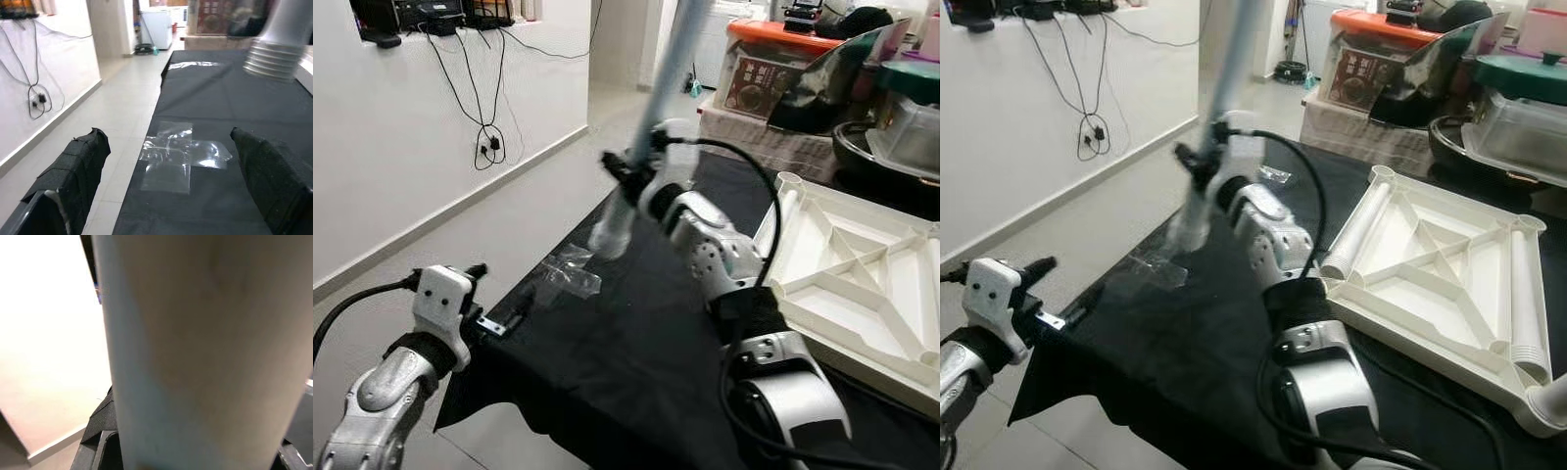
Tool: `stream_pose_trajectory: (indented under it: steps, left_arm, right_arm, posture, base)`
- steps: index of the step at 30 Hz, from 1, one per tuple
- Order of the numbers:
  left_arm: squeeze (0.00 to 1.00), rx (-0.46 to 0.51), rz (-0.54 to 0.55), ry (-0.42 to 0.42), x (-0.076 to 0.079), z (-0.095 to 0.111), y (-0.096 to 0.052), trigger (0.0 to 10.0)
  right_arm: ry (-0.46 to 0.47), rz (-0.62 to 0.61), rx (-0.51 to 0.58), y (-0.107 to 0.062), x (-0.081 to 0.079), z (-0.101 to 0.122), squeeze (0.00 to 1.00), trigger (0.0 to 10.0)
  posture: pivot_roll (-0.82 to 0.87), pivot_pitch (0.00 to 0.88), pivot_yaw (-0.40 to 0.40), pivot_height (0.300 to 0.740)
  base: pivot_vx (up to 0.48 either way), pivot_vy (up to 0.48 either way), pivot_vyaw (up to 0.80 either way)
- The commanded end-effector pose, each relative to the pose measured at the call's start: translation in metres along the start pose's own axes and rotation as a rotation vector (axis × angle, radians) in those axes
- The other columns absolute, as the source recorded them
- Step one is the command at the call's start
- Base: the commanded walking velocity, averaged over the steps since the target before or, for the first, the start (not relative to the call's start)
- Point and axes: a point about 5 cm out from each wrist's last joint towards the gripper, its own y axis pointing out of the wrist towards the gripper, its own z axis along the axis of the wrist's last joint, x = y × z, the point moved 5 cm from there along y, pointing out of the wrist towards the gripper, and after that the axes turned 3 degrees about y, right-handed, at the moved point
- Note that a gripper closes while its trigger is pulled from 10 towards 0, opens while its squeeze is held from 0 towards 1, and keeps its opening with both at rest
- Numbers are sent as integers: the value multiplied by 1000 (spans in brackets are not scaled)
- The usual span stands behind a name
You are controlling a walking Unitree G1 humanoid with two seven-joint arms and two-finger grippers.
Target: Building children table
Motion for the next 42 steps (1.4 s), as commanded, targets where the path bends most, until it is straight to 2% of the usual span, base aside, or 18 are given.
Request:
stream_pose_trajectory:
  steps: [1,2,3,9,11,13,16,19,23,26,29,42]
  left_arm:
    - [0,-16,12,-16,1,-3,0,10000]
    - [0,-25,28,-39,4,-6,0,10000]
    - [0,-34,32,-49,8,-9,0,10000]
    - [0,-40,27,-56,18,-13,-1,10000]
    - [0,-35,30,-51,18,-13,0,10000]
    - [0,-14,70,-74,13,-8,3,10000]
    - [0,-8,74,-84,13,-7,4,10000]
    - [0,8,84,-100,12,-4,5,10000]
    - [0,23,94,-111,13,-1,6,10000]
    - [0,43,93,-108,14,3,9,10000]
    - [0,43,93,-108,14,3,9,10000]
    - [0,42,92,-66,18,2,12,10000]
  right_arm:
    - [1,-15,21,-2,3,2,0,3647]
    - [8,-29,24,-5,7,0,0,4706]
    - [2,-42,31,-7,10,-2,0,10000]
    - [-39,-68,47,-13,16,-5,0,10000]
    - [-43,-73,52,-14,16,-5,0,10000]
    - [-92,-106,90,-16,18,-4,0,10000]
    - [-98,-114,94,-18,19,-5,0,10000]
    - [-68,-127,90,-20,22,-9,0,10000]
    - [-105,-135,96,-25,24,-12,0,10000]
    - [-145,-154,127,-29,27,-9,0,10000]
    - [-145,-154,127,-29,27,-9,0,10000]
    - [-169,-151,146,-31,23,-11,0,10000]
  posture:
    - [98,0,-78,740]
    - [96,0,-78,740]
    - [95,0,-78,740]
    - [88,0,-73,740]
    - [88,0,-73,740]
    - [88,0,-73,740]
    - [88,0,-73,740]
    - [89,0,-73,740]
    - [86,0,-72,740]
    - [86,0,-70,740]
    - [86,0,-70,740]
    - [89,0,-66,740]
  base:
    - [0,0,-800]
    - [0,0,-800]
    - [0,262,-800]
    - [0,243,-400]
    - [0,0,0]
    - [0,0,0]
    - [0,0,0]
    - [0,0,-800]
    - [414,0,-781]
    - [465,0,-260]
    - [465,0,0]
    - [0,0,0]
